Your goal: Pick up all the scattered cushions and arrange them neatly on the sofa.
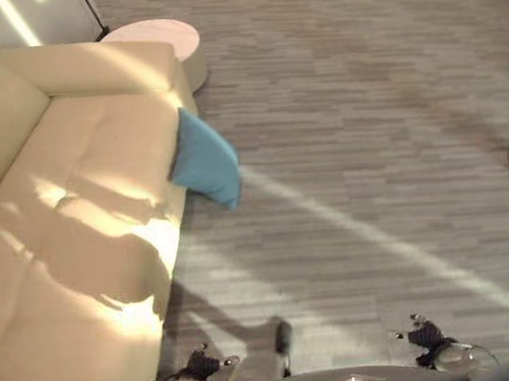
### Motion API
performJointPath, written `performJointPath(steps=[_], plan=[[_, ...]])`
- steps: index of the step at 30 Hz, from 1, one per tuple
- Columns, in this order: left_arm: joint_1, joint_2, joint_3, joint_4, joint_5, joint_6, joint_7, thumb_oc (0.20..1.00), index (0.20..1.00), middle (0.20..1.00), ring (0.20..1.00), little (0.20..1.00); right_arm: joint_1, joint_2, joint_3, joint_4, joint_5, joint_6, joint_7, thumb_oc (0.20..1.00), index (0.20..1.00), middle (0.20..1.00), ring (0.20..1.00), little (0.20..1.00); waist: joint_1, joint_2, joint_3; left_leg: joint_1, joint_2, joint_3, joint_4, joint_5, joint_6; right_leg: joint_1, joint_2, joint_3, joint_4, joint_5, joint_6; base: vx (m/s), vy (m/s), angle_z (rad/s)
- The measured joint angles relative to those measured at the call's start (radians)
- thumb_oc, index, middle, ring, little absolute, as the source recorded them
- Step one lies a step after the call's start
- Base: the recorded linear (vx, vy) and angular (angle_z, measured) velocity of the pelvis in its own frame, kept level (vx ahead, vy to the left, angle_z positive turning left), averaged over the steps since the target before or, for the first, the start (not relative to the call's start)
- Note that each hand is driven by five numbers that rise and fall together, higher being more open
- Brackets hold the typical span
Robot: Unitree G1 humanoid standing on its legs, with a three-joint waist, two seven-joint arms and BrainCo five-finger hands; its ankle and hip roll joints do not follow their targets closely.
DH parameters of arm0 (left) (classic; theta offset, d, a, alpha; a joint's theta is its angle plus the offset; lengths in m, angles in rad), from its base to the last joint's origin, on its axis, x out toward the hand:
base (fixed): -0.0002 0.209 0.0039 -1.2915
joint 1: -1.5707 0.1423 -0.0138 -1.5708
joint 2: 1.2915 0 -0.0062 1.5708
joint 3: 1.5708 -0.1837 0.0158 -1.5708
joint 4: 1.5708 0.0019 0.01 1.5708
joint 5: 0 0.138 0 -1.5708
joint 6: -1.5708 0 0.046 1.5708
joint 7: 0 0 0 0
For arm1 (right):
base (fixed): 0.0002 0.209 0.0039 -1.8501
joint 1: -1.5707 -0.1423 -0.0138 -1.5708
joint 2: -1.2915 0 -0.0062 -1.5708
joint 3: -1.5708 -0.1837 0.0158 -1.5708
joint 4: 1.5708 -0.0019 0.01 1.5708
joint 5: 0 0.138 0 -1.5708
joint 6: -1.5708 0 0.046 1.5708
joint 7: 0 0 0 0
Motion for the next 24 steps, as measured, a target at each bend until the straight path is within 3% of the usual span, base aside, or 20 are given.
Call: performJointPath(steps=[1,2,3,4,5,6,7,8,9,10,11,12,13,17,19,20,21,22,23,24], plan=[[-0.017,-0.011,-0.022,0.003,0.0,-0.001,0.0,1.0,1.0,1.0,1.0,1.0,-0.013,-0.002,-0.003,-0.019,-0.003,-0.001,0.005,1.0,1.0,1.0,1.0,1.0,-0.007,0.021,0.023,0.039,-0.003,0.0,0.01,-0.03,0.006,-0.143,-0.027,-0.004,0.245,0.069,0.004,0.45,0.008,0.5],[-0.023,-0.017,-0.052,0.003,0.0,0.0,0.0,1.0,1.0,1.0,1.0,1.0,-0.016,-0.033,-0.003,-0.063,-0.002,-0.001,0.004,1.0,1.0,1.0,1.0,1.0,-0.048,0.052,0.021,0.167,-0.027,-0.026,0.005,-0.123,0.015,-0.311,-0.095,-0.01,0.029,0.043,-0.117,0.82,-0.25,0.45],[-0.02,-0.016,-0.052,0.003,-0.001,0.001,0.0,1.0,1.0,1.0,1.0,1.0,-0.013,-0.034,-0.007,-0.067,0.0,-0.002,0.003,1.0,1.0,1.0,1.0,1.0,-0.05,0.054,0.021,0.193,-0.03,-0.037,0.006,-0.15,0.013,-0.336,-0.096,-0.016,-0.032,0.048,-0.128,0.85,-0.346,0.56],[-0.005,-0.017,0.007,-0.004,0.0,-0.002,-0.002,1.0,1.0,1.0,1.0,1.0,0.007,-0.033,-0.025,-0.076,-0.003,-0.002,0.005,1.0,1.0,1.0,1.0,1.0,-0.075,0.041,0.006,0.192,-0.031,-0.069,0.024,-0.2,-0.05,-0.346,-0.102,-0.051,-0.273,0.033,-0.132,0.73,-0.372,0.56],[-0.02,-0.016,0.075,0.0,-0.002,0.001,0.001,1.0,1.0,1.0,1.0,1.0,0.005,-0.02,-0.019,-0.092,-0.003,-0.004,0.005,1.0,1.0,1.0,1.0,1.0,-0.099,0.015,0.006,0.176,-0.026,-0.055,0.062,-0.274,-0.108,-0.334,-0.102,-0.061,-0.644,0.062,-0.125,0.38,-0.206,0.65],[-0.025,-0.012,0.057,-0.001,-0.001,0.003,0.002,1.0,1.0,1.0,1.0,1.0,0.024,-0.02,-0.017,-0.109,0.006,-0.004,0.001,1.0,1.0,1.0,1.0,1.0,-0.097,0.033,0.008,0.202,-0.004,-0.069,0.051,-0.29,-0.085,-0.306,-0.073,-0.051,-0.863,0.08,-0.139,0.34,-0.214,0.49],[-0.024,-0.014,0.055,0.002,-0.001,0.001,0.001,1.0,1.0,1.0,1.0,1.0,0.026,-0.029,-0.024,-0.098,0.004,0.001,0.005,1.0,1.0,1.0,1.0,1.0,-0.093,0.055,0.014,0.251,0.025,-0.065,0.04,-0.28,-0.077,-0.288,-0.019,-0.023,-0.97,0.131,-0.155,0.34,-0.237,0.0],[-0.01,-0.017,0.057,0.01,-0.001,0.001,0.001,1.0,1.0,1.0,1.0,1.0,0.021,-0.028,-0.025,-0.084,0.001,0.008,0.007,1.0,1.0,1.0,1.0,1.0,-0.091,0.06,0.017,0.302,0.043,-0.049,0.044,-0.276,-0.083,-0.279,0.024,-0.017,-0.97,0.191,-0.178,0.31,-0.237,-0.01],[0.009,-0.014,0.06,0.032,-0.001,-0.002,0.001,1.0,1.0,1.0,1.0,1.0,0.024,-0.02,-0.015,-0.069,-0.002,0.009,0.009,1.0,1.0,1.0,1.0,1.0,-0.105,0.042,0.005,0.354,0.04,-0.065,0.072,-0.271,-0.093,-0.233,0.04,-0.019,-0.953,0.228,-0.219,0.29,-0.238,0.33],[0.03,-0.033,0.058,0.052,-0.001,-0.002,0.001,1.0,1.0,1.0,1.0,1.0,0.042,-0.023,-0.001,-0.06,-0.004,0.01,0.011,1.0,1.0,1.0,1.0,1.0,-0.118,0.039,-0.015,0.397,0.041,-0.087,0.123,-0.261,-0.112,-0.175,0.038,0.009,-0.942,0.367,-0.284,0.26,-0.254,0.54],[0.034,-0.076,0.057,0.057,-0.001,-0.005,0.001,1.0,1.0,1.0,1.0,1.0,0.036,-0.034,0.001,-0.045,-0.004,0.016,0.012,1.0,1.0,1.0,1.0,1.0,-0.099,0.06,-0.029,0.379,0.056,-0.09,0.225,-0.226,-0.169,-0.135,0.05,0.009,-0.928,0.396,-0.305,0.25,-0.298,0.56],[0.027,-0.093,0.055,0.054,-0.001,-0.015,-0.002,1.0,1.0,1.0,1.0,1.0,0.032,-0.033,0.005,-0.043,-0.003,0.017,0.012,1.0,1.0,1.0,1.0,1.0,-0.088,0.06,-0.037,0.34,0.062,-0.087,0.297,-0.231,-0.194,-0.095,0.043,0.004,-0.942,0.364,-0.319,0.19,-0.276,0.47],[0.023,-0.096,0.055,0.042,-0.002,-0.023,-0.004,1.0,1.0,1.0,1.0,1.0,0.024,-0.028,0.003,-0.049,-0.002,0.016,0.013,1.0,1.0,1.0,1.0,1.0,-0.075,0.04,-0.037,0.3,0.072,-0.094,0.336,-0.234,-0.204,-0.06,0.026,-0.008,-0.953,0.337,-0.326,0.16,-0.291,0.62],[0.003,-0.085,0.057,-0.016,-0.012,-0.026,-0.005,1.0,1.0,1.0,1.0,1.0,-0.01,-0.028,-0.001,-0.052,0.01,-0.001,0.01,1.0,1.0,1.0,1.0,1.0,-0.027,-0.006,-0.012,0.016,0.132,-0.046,0.637,-0.225,-0.217,0.086,-0.02,-0.027,-0.994,0.275,-0.315,0.15,-0.249,0.65],[-0.002,-0.078,0.055,-0.04,-0.018,-0.031,-0.006,1.0,1.0,1.0,1.0,1.0,-0.019,-0.031,-0.006,-0.052,0.025,-0.008,0.007,1.0,1.0,1.0,1.0,1.0,-0.01,-0.024,0.0,-0.071,0.144,-0.006,0.612,-0.199,-0.21,0.155,-0.035,-0.046,-1.001,0.252,-0.326,0.27,-0.235,0.31],[-0.005,-0.07,0.043,-0.064,-0.021,-0.035,-0.008,1.0,1.0,1.0,1.0,1.0,-0.015,-0.027,-0.006,-0.05,0.029,-0.008,0.005,1.0,1.0,1.0,1.0,1.0,-0.011,-0.044,0.01,-0.132,0.134,0.037,0.539,-0.192,-0.196,0.203,-0.062,-0.071,-1.001,0.207,-0.314,0.31,-0.158,0.35],[-0.015,-0.06,0.013,-0.077,-0.017,-0.037,-0.014,1.0,1.0,1.0,1.0,1.0,-0.015,-0.031,-0.003,-0.035,0.029,-0.005,0.005,1.0,1.0,1.0,1.0,1.0,-0.018,-0.038,0.017,-0.172,0.11,0.102,0.305,-0.142,-0.153,0.253,-0.084,-0.115,-1.001,0.134,-0.223,0.32,-0.145,0.26],[-0.004,-0.079,0.007,-0.073,-0.009,-0.029,-0.014,1.0,1.0,1.0,1.0,1.0,0.001,-0.047,-0.005,-0.03,0.029,-0.001,0.005,1.0,1.0,1.0,1.0,1.0,-0.029,0.031,0.012,-0.175,0.108,0.124,0.133,0.044,-0.089,0.311,-0.051,-0.129,-1.001,0.097,-0.179,0.21,-0.082,0.12],[0.006,-0.067,-0.006,-0.07,-0.005,-0.03,-0.014,1.0,1.0,1.0,1.0,1.0,0.025,-0.028,-0.008,-0.009,0.028,0.0,0.004,1.0,1.0,1.0,1.0,1.0,-0.034,0.028,0.002,-0.148,0.093,0.138,0.109,0.064,-0.054,0.335,-0.057,-0.128,-0.986,0.056,-0.146,0.17,-0.043,0.11],[0.004,-0.058,-0.013,-0.067,-0.002,-0.03,-0.012,1.0,1.0,1.0,1.0,1.0,0.028,-0.015,-0.004,0.005,0.027,0.001,0.011,1.0,1.0,1.0,1.0,1.0,-0.033,0.021,0.003,-0.126,0.089,0.102,0.088,0.061,-0.053,0.309,-0.069,-0.135,-0.922,0.035,-0.121,0.11,0.017,0.02]])
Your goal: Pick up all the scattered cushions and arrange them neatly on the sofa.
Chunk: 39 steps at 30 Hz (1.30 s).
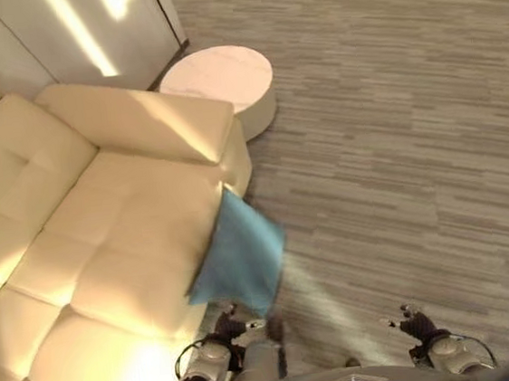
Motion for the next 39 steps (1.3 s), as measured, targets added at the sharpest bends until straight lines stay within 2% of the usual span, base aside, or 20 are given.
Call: performJointPath(steps=[3,5,8,9,11,12,13,14,15,17,18,19,20,22,23,25,27,31,35,39], plan=[[-0.007,0.031,0.011,0.03,-0.001,0.004,-0.001,1.0,1.0,1.0,1.0,1.0,-0.008,0.035,0.005,-0.007,-0.001,0.0,-0.001,1.0,1.0,1.0,1.0,1.0,0.004,-0.029,0.005,0.069,-0.017,-0.013,-0.071,-0.025,-0.006,-0.105,0.006,-0.002,0.139,-0.039,-0.001,0.11,0.015,-0.01],[-0.017,0.033,0.001,0.061,0.0,0.011,-0.001,1.0,1.0,1.0,1.0,1.0,-0.016,0.024,0.006,-0.002,-0.004,-0.001,0.002,1.0,1.0,1.0,1.0,1.0,0.009,-0.007,0.012,0.141,-0.016,-0.032,-0.115,-0.031,0.01,-0.159,-0.015,-0.023,0.36,-0.054,0.017,0.06,0.015,0.13],[-0.027,0.055,-0.008,0.073,0.0,0.019,0.0,1.0,1.0,1.0,1.0,1.0,-0.039,0.015,0.035,-0.016,-0.022,-0.001,0.001,1.0,1.0,1.0,1.0,1.0,0.011,0.0,0.031,0.174,-0.02,-0.101,-0.11,-0.048,0.049,-0.312,-0.006,0.08,0.695,-0.05,0.061,0.07,-0.048,0.68],[-0.027,0.062,-0.01,0.074,0.0,0.021,0.0,1.0,1.0,1.0,1.0,1.0,-0.04,0.015,0.041,-0.036,-0.029,-0.001,0.001,1.0,1.0,1.0,1.0,1.0,0.009,-0.003,0.036,0.177,-0.022,-0.137,-0.102,-0.052,0.045,-0.349,0.032,0.141,0.708,-0.053,0.054,0.16,-0.137,1.2],[-0.008,0.064,-0.011,0.074,0.0,0.022,0.0,1.0,1.0,1.0,1.0,1.0,-0.041,0.019,0.042,-0.046,-0.028,-0.002,0.004,1.0,1.0,1.0,1.0,1.0,0.007,-0.003,0.035,0.193,-0.031,-0.235,-0.104,-0.059,0.012,-0.348,0.133,0.297,0.514,-0.073,0.01,0.17,-0.19,1.62],[-0.002,0.05,-0.017,0.073,0.001,0.021,-0.001,1.0,1.0,1.0,1.0,1.0,-0.042,0.018,0.044,-0.041,-0.026,-0.002,0.008,1.0,1.0,1.0,1.0,1.0,0.008,0.001,0.034,0.195,-0.039,-0.329,-0.106,-0.071,-0.009,-0.336,0.185,0.436,0.332,-0.048,-0.047,0.18,-0.224,2.26],[0.006,0.051,-0.025,0.074,0.001,0.021,-0.001,1.0,1.0,1.0,1.0,1.0,-0.036,0.021,0.049,-0.033,-0.026,-0.002,0.009,1.0,1.0,1.0,1.0,1.0,0.007,-0.017,0.031,0.194,-0.052,-0.359,-0.11,-0.069,0.001,-0.34,0.176,0.468,0.218,0.017,-0.064,0.12,-0.26,2.11],[0.033,0.046,-0.039,0.072,0.002,0.026,0.0,1.0,1.0,1.0,1.0,1.0,-0.041,0.024,0.039,-0.026,-0.025,-0.004,0.012,1.0,1.0,1.0,1.0,1.0,0.016,-0.009,0.028,0.194,-0.046,-0.398,-0.1,-0.098,-0.007,-0.328,0.17,0.441,0.218,0.072,-0.107,0.12,-0.349,1.37],[0.061,0.043,-0.043,0.061,0.0,0.024,0.003,1.0,1.0,1.0,1.0,1.0,-0.042,0.024,0.031,-0.026,-0.022,-0.003,0.013,1.0,1.0,1.0,1.0,1.0,0.017,0.007,0.013,0.197,-0.023,-0.399,-0.104,-0.123,-0.006,-0.309,0.181,0.43,0.2,0.072,-0.108,0.09,-0.374,1.14],[0.065,0.05,-0.04,0.058,0.003,0.024,-0.003,1.0,1.0,1.0,1.0,1.0,-0.039,0.007,0.002,-0.016,-0.015,0.003,0.033,1.0,1.0,1.0,1.0,1.0,0.014,0.013,-0.003,0.193,0.027,-0.4,-0.08,-0.137,-0.038,-0.227,0.183,0.308,0.07,0.099,-0.157,0.03,-0.302,1.34],[0.065,0.021,0.006,0.048,0.002,0.006,-0.02,1.0,1.0,1.0,1.0,1.0,-0.031,-0.041,-0.079,0.062,0.022,0.011,0.074,1.0,1.0,1.0,1.0,1.0,0.029,0.0,-0.03,0.126,0.035,-0.378,0.008,-0.158,-0.07,-0.219,0.184,0.242,0.049,0.094,-0.187,-0.08,-0.224,1.26],[0.062,0.054,-0.004,0.053,0.005,-0.002,-0.021,1.0,1.0,1.0,1.0,1.0,-0.021,-0.041,0.021,-0.005,0.021,0.038,0.026,1.0,1.0,1.0,1.0,1.0,0.054,-0.008,-0.031,0.116,0.037,-0.379,0.013,-0.132,-0.095,-0.206,0.185,0.21,0.034,0.097,-0.194,-0.07,-0.171,1.33],[0.051,0.075,-0.004,0.053,0.006,-0.001,-0.023,1.0,1.0,1.0,1.0,1.0,0.0,-0.02,0.08,-0.065,0.013,0.011,0.024,1.0,1.0,1.0,1.0,1.0,0.029,-0.057,-0.023,0.1,0.032,-0.36,0.026,-0.125,-0.117,-0.194,0.173,0.184,0.006,0.104,-0.203,-0.05,-0.071,0.67],[0.05,0.09,0.001,0.067,0.003,0.012,-0.022,1.0,1.0,1.0,1.0,1.0,-0.035,0.028,0.076,-0.071,0.008,-0.015,0.03,1.0,1.0,1.0,1.0,1.0,0.014,-0.084,-0.019,0.095,0.025,-0.306,0.003,-0.124,-0.117,-0.19,0.161,0.164,-0.01,0.105,-0.202,-0.08,-0.081,0.61],[0.046,0.09,-0.001,0.068,0.004,0.021,-0.024,1.0,1.0,1.0,1.0,1.0,-0.034,0.027,0.04,-0.061,0.018,-0.021,0.046,1.0,1.0,1.0,1.0,1.0,0.015,-0.077,-0.016,0.103,0.032,-0.206,-0.008,-0.132,-0.111,-0.17,0.145,0.115,-0.024,0.1,-0.194,-0.06,-0.102,1.19],[0.022,0.081,-0.019,0.055,0.028,0.016,-0.024,1.0,1.0,1.0,1.0,1.0,0.015,-0.028,0.001,-0.097,0.018,0.013,0.049,1.0,1.0,1.0,1.0,1.0,-0.045,-0.094,-0.001,0.094,0.053,0.108,0.065,-0.136,-0.113,-0.099,0.097,-0.03,-0.063,0.085,-0.174,-0.02,-0.071,1.73],[-0.023,0.065,-0.057,0.076,0.045,0.026,-0.028,1.0,1.0,1.0,1.0,1.0,-0.05,-0.088,-0.02,0.037,0.026,0.047,0.025,1.0,1.0,1.0,1.0,1.0,-0.056,-0.065,-0.02,0.092,0.094,0.192,0.109,-0.15,-0.123,-0.087,0.105,-0.107,-0.076,0.066,-0.151,0.05,0.028,1.32],[0.046,0.058,0.009,0.075,0.04,0.023,-0.025,1.0,1.0,1.0,1.0,1.0,-0.03,-0.049,-0.037,-0.01,0.081,-0.003,0.047,1.0,1.0,1.0,1.0,1.0,-0.029,-0.037,-0.045,0.239,0.089,0.086,-0.149,-0.095,-0.089,-0.115,0.156,-0.058,-0.054,0.072,-0.157,0.05,0.069,-0.1],[0.047,0.063,0.012,0.092,0.038,0.023,-0.024,1.0,1.0,1.0,1.0,1.0,0.01,0.036,-0.031,-0.016,0.079,-0.001,0.046,1.0,1.0,1.0,1.0,1.0,-0.038,-0.048,-0.041,0.251,0.061,0.058,-0.16,-0.109,-0.073,-0.111,0.13,-0.054,-0.048,0.076,-0.151,0.07,0.139,0.02],[0.048,0.06,0.012,0.09,0.038,0.024,-0.023,1.0,1.0,1.0,1.0,1.0,-0.014,0.034,-0.027,-0.023,0.078,-0.002,0.042,1.0,1.0,1.0,1.0,1.0,-0.012,-0.016,-0.009,0.267,0.032,0.065,-0.158,-0.122,-0.036,-0.16,0.085,-0.034,0.065,0.05,-0.095,-0.01,0.157,-0.12]])
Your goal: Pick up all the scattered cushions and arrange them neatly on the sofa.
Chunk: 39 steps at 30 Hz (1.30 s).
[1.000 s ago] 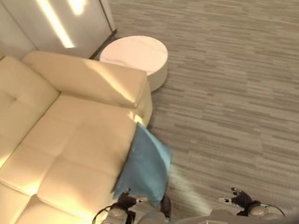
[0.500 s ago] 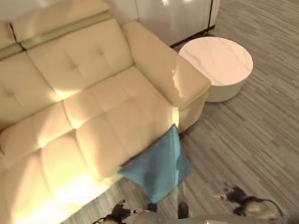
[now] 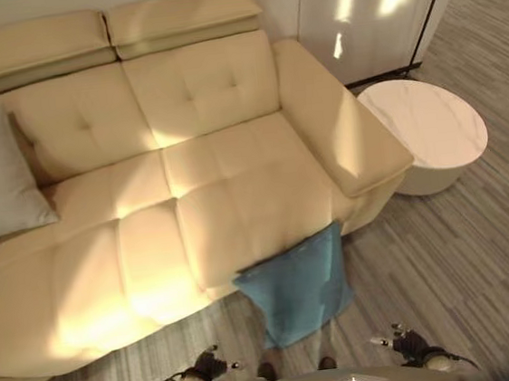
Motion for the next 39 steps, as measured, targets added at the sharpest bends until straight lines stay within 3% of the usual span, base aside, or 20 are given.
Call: performJointPath(steps=[2,3,4,5,6,8,11,13,15,21,23,24,25,27,28,29,34,35,37,39], plan=[[-0.014,-0.008,-0.001,0.001,-0.001,0.0,0.001,1.0,1.0,1.0,1.0,1.0,-0.04,-0.013,0.026,0.0,-0.015,0.001,-0.002,1.0,1.0,1.0,1.0,1.0,0.002,0.031,0.039,-0.012,0.01,0.003,0.006,0.001,0.03,-0.129,-0.032,0.005,0.252,-0.024,0.053,0.02,0.118,0.01],[-0.027,-0.01,0.0,-0.002,-0.002,0.001,0.001,1.0,1.0,1.0,1.0,1.0,-0.049,-0.015,0.026,-0.019,-0.02,-0.001,-0.003,1.0,1.0,1.0,1.0,1.0,-0.005,0.03,0.052,-0.002,0.003,-0.02,0.003,0.001,0.059,-0.181,-0.058,0.029,0.363,-0.045,0.077,0.06,0.082,0.4],[-0.029,0.006,-0.007,0.001,-0.002,0.0,0.001,1.0,1.0,1.0,1.0,1.0,-0.04,-0.009,0.036,-0.02,-0.021,0.0,-0.004,1.0,1.0,1.0,1.0,1.0,-0.016,0.022,0.051,-0.001,-0.006,-0.056,0.007,0.002,0.063,-0.208,-0.032,0.176,0.411,-0.054,0.087,0.1,-0.019,0.95],[-0.035,0.016,-0.01,0.002,-0.002,-0.001,0.001,1.0,1.0,1.0,1.0,1.0,-0.039,-0.005,0.038,-0.027,-0.021,-0.001,-0.003,1.0,1.0,1.0,1.0,1.0,-0.037,0.005,0.05,0.0,-0.013,-0.09,0.006,0.008,0.066,-0.202,-0.007,0.294,0.393,-0.06,0.096,0.1,-0.101,0.96],[-0.038,0.018,-0.02,0.002,-0.002,-0.004,0.001,1.0,1.0,1.0,1.0,1.0,-0.03,0.001,0.032,0.002,-0.031,0.0,-0.003,1.0,1.0,1.0,1.0,1.0,-0.025,-0.006,0.049,0.006,-0.013,-0.099,-0.002,0.018,0.053,-0.209,-0.016,0.329,0.333,-0.059,0.092,0.18,-0.206,0.9],[-0.049,0.013,-0.001,0.029,-0.002,-0.003,0.0,1.0,1.0,1.0,1.0,1.0,-0.044,-0.018,0.03,0.036,-0.038,0.018,0.002,1.0,1.0,1.0,1.0,1.0,-0.036,-0.001,0.053,0.009,-0.012,-0.169,0.001,0.003,0.035,-0.192,-0.085,0.387,0.022,0.06,0.14,0.21,-0.282,0.71],[-0.027,0.036,-0.003,0.031,-0.002,-0.004,0.0,1.0,1.0,1.0,1.0,1.0,-0.006,-0.002,0.027,0.056,-0.037,0.017,0.003,1.0,1.0,1.0,1.0,1.0,-0.032,-0.039,0.034,0.052,-0.018,-0.211,0.001,-0.027,-0.003,-0.121,-0.126,0.303,-0.075,0.157,0.115,0.11,-0.197,0.6],[0.012,0.006,0.001,0.024,-0.008,-0.007,-0.001,1.0,1.0,1.0,1.0,1.0,0.005,-0.02,0.007,0.066,-0.038,0.02,0.005,1.0,1.0,1.0,1.0,1.0,-0.029,0.007,0.013,0.075,0.039,-0.226,0.0,-0.047,-0.033,-0.043,-0.085,0.265,-0.153,0.201,0.104,0.13,-0.261,0.41],[0.043,-0.021,0.029,0.023,-0.016,-0.009,-0.003,1.0,1.0,1.0,1.0,1.0,-0.017,-0.034,-0.007,0.063,-0.038,0.022,0.005,1.0,1.0,1.0,1.0,1.0,-0.025,0.028,0.008,0.081,0.085,-0.229,0.026,-0.039,-0.066,-0.012,-0.041,0.239,-0.153,0.186,0.087,0.06,-0.281,0.34],[-0.027,0.003,-0.003,0.019,-0.015,-0.009,-0.002,1.0,1.0,1.0,1.0,1.0,-0.004,-0.052,-0.015,0.046,-0.037,0.018,0.003,1.0,1.0,1.0,1.0,1.0,-0.03,-0.028,-0.013,-0.077,0.123,-0.295,0.172,0.015,-0.183,-0.003,0.004,0.084,-0.148,0.138,0.025,-0.04,-0.215,0.84],[-0.023,0.002,-0.017,0.016,-0.014,-0.006,-0.001,1.0,1.0,1.0,1.0,1.0,0.002,-0.069,-0.016,0.035,-0.036,0.014,0.004,1.0,1.0,1.0,1.0,1.0,-0.035,-0.028,-0.012,-0.091,0.134,-0.192,0.175,0.038,-0.16,-0.005,0.019,0.077,-0.149,0.13,-0.012,-0.07,-0.088,0.26],[-0.039,0.007,-0.026,0.017,-0.01,-0.004,-0.002,1.0,1.0,1.0,1.0,1.0,-0.003,-0.071,-0.017,0.034,-0.036,0.01,0.002,1.0,1.0,1.0,1.0,1.0,-0.051,-0.035,-0.005,-0.11,0.132,-0.106,0.2,0.045,-0.154,-0.009,0.009,0.06,-0.152,0.128,-0.021,0.02,0.002,0.26],[-0.042,0.005,-0.025,0.017,-0.009,-0.004,-0.002,1.0,1.0,1.0,1.0,1.0,-0.003,-0.071,-0.016,0.036,-0.035,0.011,0.002,1.0,1.0,1.0,1.0,1.0,-0.058,-0.036,-0.003,-0.113,0.122,-0.075,0.2,0.036,-0.145,-0.011,0.009,0.057,-0.152,0.127,-0.021,0.02,0.002,0.08],[-0.028,0.003,-0.032,0.012,-0.008,-0.005,-0.002,1.0,1.0,1.0,1.0,1.0,0.008,-0.071,-0.013,0.067,-0.035,0.011,0.004,1.0,1.0,1.0,1.0,1.0,-0.061,-0.035,-0.006,-0.092,0.071,-0.09,0.184,-0.003,-0.106,-0.014,0.011,0.067,-0.152,0.131,-0.014,0.05,0.096,-0.17],[-0.031,-0.002,-0.031,0.011,-0.008,-0.005,-0.004,1.0,1.0,1.0,1.0,1.0,0.028,-0.073,-0.012,0.066,-0.036,0.018,0.004,1.0,1.0,1.0,1.0,1.0,-0.07,-0.026,-0.01,-0.063,0.039,-0.115,0.111,-0.015,-0.085,-0.024,0.022,0.075,-0.151,0.139,-0.004,0.05,0.118,-0.24],[-0.025,-0.005,-0.03,0.011,-0.007,-0.005,-0.004,1.0,1.0,1.0,1.0,1.0,0.036,-0.073,-0.013,0.067,-0.036,0.024,0.004,1.0,1.0,1.0,1.0,1.0,-0.065,-0.017,-0.014,-0.054,0.041,-0.116,0.07,-0.031,-0.041,-0.034,0.034,0.088,-0.148,0.144,-0.003,0.04,0.136,-0.24],[-0.004,0.021,-0.022,0.015,-0.009,-0.004,-0.004,1.0,1.0,1.0,1.0,1.0,0.044,-0.044,-0.016,0.063,-0.036,0.022,0.004,1.0,1.0,1.0,1.0,1.0,-0.048,-0.049,-0.025,-0.025,0.0,-0.063,0.02,-0.004,0.003,-0.069,0.007,0.158,-0.147,0.177,0.027,0.0,0.137,-0.38],[-0.002,0.02,-0.022,0.015,-0.009,-0.003,-0.003,1.0,1.0,1.0,1.0,1.0,0.02,-0.044,-0.016,0.063,-0.037,0.022,0.004,1.0,1.0,1.0,1.0,1.0,-0.034,-0.034,-0.011,-0.034,0.001,-0.026,0.02,-0.001,0.02,-0.082,-0.002,0.17,-0.141,0.171,0.043,-0.07,0.096,-0.64],[-0.006,0.03,-0.022,0.01,-0.009,-0.004,-0.003,1.0,1.0,1.0,1.0,1.0,-0.013,-0.039,-0.013,0.061,-0.037,0.021,0.004,1.0,1.0,1.0,1.0,1.0,-0.033,-0.041,0.005,-0.036,-0.009,-0.003,0.022,0.0,0.033,-0.142,-0.016,0.185,-0.048,0.163,0.071,-0.08,0.061,-0.41],[-0.022,0.026,-0.026,0.01,-0.009,-0.004,-0.003,1.0,1.0,1.0,1.0,1.0,-0.038,-0.045,-0.012,0.053,-0.037,0.014,0.004,1.0,1.0,1.0,1.0,1.0,-0.026,-0.022,0.033,-0.037,0.006,0.021,0.021,0.005,0.052,-0.149,-0.015,0.206,-0.012,0.137,0.071,-0.02,-0.041,-0.1]])
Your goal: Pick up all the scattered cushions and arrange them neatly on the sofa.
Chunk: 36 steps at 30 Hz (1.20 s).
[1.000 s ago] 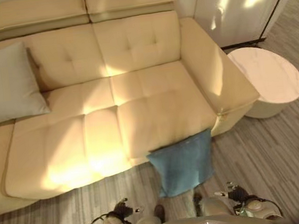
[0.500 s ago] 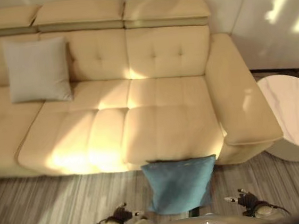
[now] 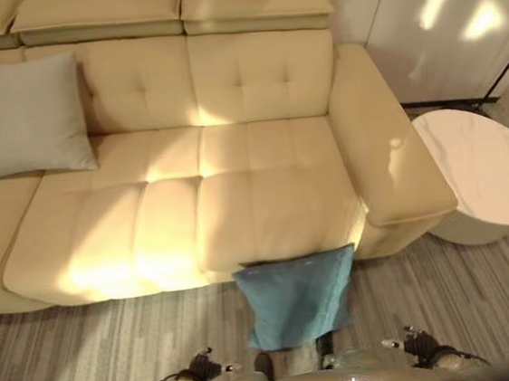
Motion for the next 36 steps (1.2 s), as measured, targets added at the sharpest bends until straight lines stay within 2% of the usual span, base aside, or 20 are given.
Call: performJointPath(steps=[2,3,4,5,7,10,16,18,21,22,23,25,28,30,32,34,36], plan=[[-0.013,-0.011,0.004,-0.01,0.0,-0.007,0.001,1.0,1.0,1.0,1.0,1.0,-0.005,-0.003,0.007,-0.001,0.0,-0.003,0.0,1.0,1.0,1.0,1.0,1.0,0.026,0.05,0.008,0.004,0.038,0.001,-0.001,-0.001,-0.002,-0.01,-0.017,-0.044,0.115,-0.046,0.023,0.03,-0.084,-0.11],[-0.018,-0.007,0.005,-0.013,0.0,-0.015,0.001,1.0,1.0,1.0,1.0,1.0,0.005,0.0,0.01,-0.009,-0.001,-0.004,0.001,1.0,1.0,1.0,1.0,1.0,0.03,0.044,0.007,0.002,0.037,-0.009,0.0,-0.003,-0.007,0.017,-0.044,-0.036,0.087,-0.045,0.034,0.06,-0.118,0.08],[-0.012,0.011,0.008,-0.008,0.0,-0.016,0.002,1.0,1.0,1.0,1.0,1.0,0.022,0.001,0.009,-0.027,-0.001,-0.006,0.001,1.0,1.0,1.0,1.0,1.0,0.023,0.008,-0.011,0.016,0.016,-0.023,-0.013,0.0,-0.025,0.117,-0.098,-0.038,-0.069,-0.01,0.045,0.07,-0.139,0.16],[0.0,0.017,0.008,-0.009,0.0,-0.016,0.002,1.0,1.0,1.0,1.0,1.0,0.023,0.001,0.01,-0.027,-0.001,-0.006,0.001,1.0,1.0,1.0,1.0,1.0,0.023,-0.011,-0.024,0.026,0.009,-0.027,-0.02,0.004,-0.034,0.16,-0.098,-0.029,-0.135,-0.008,0.037,0.03,-0.165,0.16],[0.027,-0.008,0.007,-0.026,0.0,-0.016,0.0,1.0,1.0,1.0,1.0,1.0,0.025,-0.018,0.007,-0.032,-0.001,-0.014,0.0,1.0,1.0,1.0,1.0,1.0,0.006,0.003,-0.046,0.046,0.055,-0.055,-0.02,0.016,-0.076,0.19,-0.052,-0.028,-0.141,-0.016,0.014,0.02,-0.142,-0.02],[0.02,-0.014,0.004,-0.047,0.0,-0.017,0.0,1.0,1.0,1.0,1.0,1.0,0.037,-0.018,0.005,-0.033,-0.001,-0.014,-0.001,1.0,1.0,1.0,1.0,1.0,-0.011,0.005,-0.051,0.039,0.082,-0.083,-0.022,0.009,-0.108,0.189,-0.021,-0.04,-0.141,-0.019,-0.006,0.02,-0.021,0.12],[0.018,-0.022,0.003,-0.049,-0.002,-0.018,0.003,1.0,1.0,1.0,1.0,1.0,0.083,-0.015,0.0,-0.023,-0.001,-0.013,-0.005,1.0,1.0,1.0,1.0,1.0,-0.014,0.013,-0.061,0.025,0.071,-0.084,-0.021,0.013,-0.115,0.168,-0.028,-0.039,-0.137,-0.016,-0.011,-0.11,0.007,-0.01],[-0.018,-0.02,0.003,-0.05,-0.011,-0.019,0.01,1.0,1.0,1.0,1.0,1.0,0.053,-0.016,0.007,-0.022,-0.001,-0.014,-0.021,1.0,1.0,1.0,1.0,1.0,-0.014,0.009,-0.048,-0.062,0.057,-0.085,0.028,0.016,-0.11,0.093,-0.041,-0.037,-0.117,0.007,-0.013,-0.39,0.038,-0.03],[-0.174,-0.011,-0.007,-0.058,-0.062,-0.033,0.063,1.0,1.0,1.0,1.0,1.0,-0.132,-0.035,0.019,-0.021,0.002,-0.02,-0.067,1.0,1.0,1.0,1.0,1.0,-0.013,0.017,0.108,-0.313,0.036,-0.084,0.193,0.011,-0.095,-0.155,-0.068,-0.009,0.038,0.02,-0.006,-0.44,0.07,-0.07],[-0.27,-0.002,-0.033,-0.064,-0.099,-0.043,0.097,1.0,1.0,1.0,1.0,1.0,-0.219,-0.053,0.025,-0.021,0.005,-0.028,-0.093,1.0,1.0,1.0,1.0,1.0,-0.02,0.015,0.165,-0.455,0.026,-0.082,0.268,-0.001,-0.08,-0.296,-0.082,-0.006,0.104,0.027,0.006,-0.2,0.025,-0.04],[-0.336,0.01,-0.035,-0.075,-0.124,-0.047,0.115,1.0,1.0,1.0,1.0,1.0,-0.301,-0.066,0.017,-0.045,0.012,-0.033,-0.11,1.0,1.0,1.0,1.0,1.0,-0.022,0.017,0.228,-0.531,0.019,-0.08,0.28,0.013,-0.075,-0.364,-0.094,-0.004,0.104,0.038,0.008,-0.18,0.015,0.03],[-0.443,0.026,-0.035,-0.103,-0.182,-0.054,0.146,1.0,1.0,1.0,1.0,1.0,-0.399,-0.073,0.019,-0.101,0.035,-0.038,-0.143,1.0,1.0,1.0,1.0,1.0,-0.031,0.015,0.331,-0.58,0.01,-0.075,0.268,0.045,-0.077,-0.419,-0.105,0.009,0.096,0.063,0.005,-0.18,0.002,0.06],[-0.496,0.041,-0.044,-0.158,-0.247,-0.085,0.182,1.0,1.0,1.0,1.0,1.0,-0.479,-0.081,0.047,-0.15,0.055,-0.052,-0.185,1.0,1.0,1.0,1.0,1.0,-0.031,0.021,0.343,-0.665,0.004,-0.079,0.266,0.064,-0.085,-0.512,-0.112,0.014,0.111,0.063,0.006,-0.16,-0.003,0.03],[-0.571,0.067,-0.066,-0.196,-0.307,-0.114,0.227,1.0,1.0,1.0,1.0,1.0,-0.555,-0.1,0.062,-0.178,0.084,-0.077,-0.228,1.0,1.0,1.0,1.0,1.0,-0.032,0.019,0.348,-0.781,0.002,-0.08,0.296,0.073,-0.089,-0.637,-0.113,0.02,0.161,0.063,0.006,-0.08,-0.025,0.04],[-0.616,0.072,-0.067,-0.224,-0.349,-0.119,0.246,1.0,1.0,1.0,1.0,1.0,-0.604,-0.113,0.065,-0.206,0.101,-0.076,-0.256,1.0,1.0,1.0,1.0,1.0,-0.038,0.019,0.368,-0.808,0.003,-0.083,0.302,0.084,-0.091,-0.669,-0.112,0.021,0.174,0.072,0.001,-0.06,-0.03,0.01],[-0.675,0.076,-0.071,-0.251,-0.376,-0.148,0.271,1.0,1.0,1.0,1.0,1.0,-0.65,-0.155,0.077,-0.246,0.114,-0.088,-0.287,1.0,1.0,1.0,1.0,1.0,-0.041,0.019,0.366,-0.895,0.004,-0.083,0.343,0.071,-0.089,-0.764,-0.113,0.035,0.23,0.054,-0.006,-0.03,-0.025,0.0],[-0.779,0.093,-0.064,-0.272,-0.426,-0.152,0.289,1.0,1.0,1.0,1.0,1.0,-0.75,-0.209,0.079,-0.277,0.118,-0.097,-0.317,1.0,1.0,1.0,1.0,1.0,-0.046,0.019,0.379,-1.038,0.004,-0.085,0.455,0.045,-0.082,-0.909,-0.114,0.047,0.342,0.032,-0.021,0.0,-0.038,0.01]])
